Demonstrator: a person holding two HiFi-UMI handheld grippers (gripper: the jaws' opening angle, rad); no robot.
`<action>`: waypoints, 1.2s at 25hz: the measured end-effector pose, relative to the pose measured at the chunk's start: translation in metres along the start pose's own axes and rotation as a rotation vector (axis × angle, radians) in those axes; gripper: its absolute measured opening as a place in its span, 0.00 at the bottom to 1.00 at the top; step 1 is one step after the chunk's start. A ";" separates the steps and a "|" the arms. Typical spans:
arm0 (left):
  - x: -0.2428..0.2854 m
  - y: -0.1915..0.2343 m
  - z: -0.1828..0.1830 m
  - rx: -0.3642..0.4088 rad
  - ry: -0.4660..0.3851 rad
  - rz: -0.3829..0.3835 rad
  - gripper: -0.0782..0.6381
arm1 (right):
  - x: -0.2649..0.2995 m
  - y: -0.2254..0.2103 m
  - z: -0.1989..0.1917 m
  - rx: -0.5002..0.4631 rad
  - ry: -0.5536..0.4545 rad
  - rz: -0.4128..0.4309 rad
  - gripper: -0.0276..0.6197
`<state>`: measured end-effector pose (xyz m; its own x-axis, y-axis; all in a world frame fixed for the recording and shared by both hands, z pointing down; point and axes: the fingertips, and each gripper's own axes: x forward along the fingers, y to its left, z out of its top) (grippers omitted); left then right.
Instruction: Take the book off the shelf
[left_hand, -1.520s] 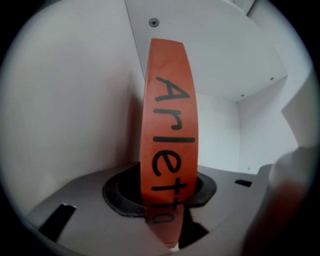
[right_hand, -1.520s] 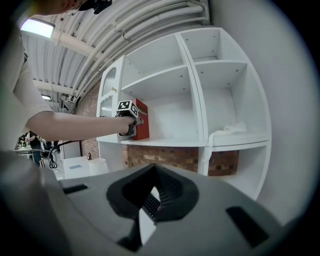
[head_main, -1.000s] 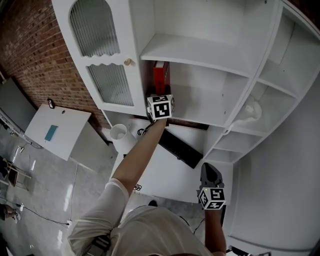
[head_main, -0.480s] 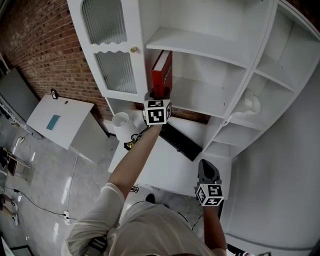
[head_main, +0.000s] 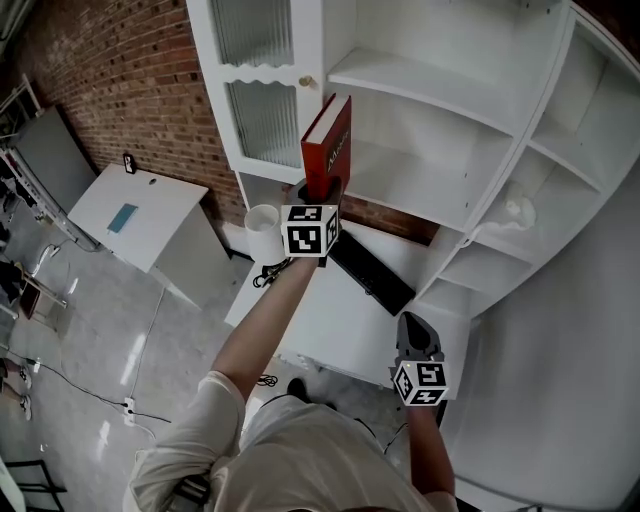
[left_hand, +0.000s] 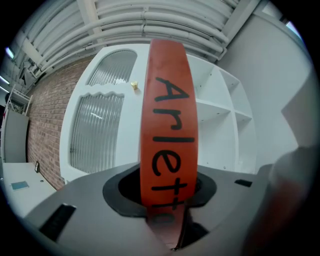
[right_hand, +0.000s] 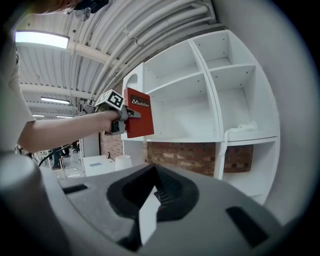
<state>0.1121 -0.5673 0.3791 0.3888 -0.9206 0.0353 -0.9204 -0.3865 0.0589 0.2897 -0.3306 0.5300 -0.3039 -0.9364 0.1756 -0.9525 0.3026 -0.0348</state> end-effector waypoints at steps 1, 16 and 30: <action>-0.005 0.003 0.000 0.004 -0.001 0.002 0.31 | 0.001 0.002 0.001 -0.004 -0.002 0.006 0.05; -0.072 0.049 -0.009 0.064 -0.035 -0.054 0.32 | 0.032 0.041 0.032 -0.051 -0.032 -0.001 0.05; -0.128 0.070 -0.035 0.070 -0.065 -0.108 0.32 | 0.030 0.044 0.045 -0.066 -0.039 -0.085 0.05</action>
<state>-0.0006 -0.4750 0.4138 0.4840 -0.8745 -0.0321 -0.8751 -0.4839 -0.0105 0.2377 -0.3537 0.4898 -0.2241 -0.9649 0.1370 -0.9717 0.2319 0.0439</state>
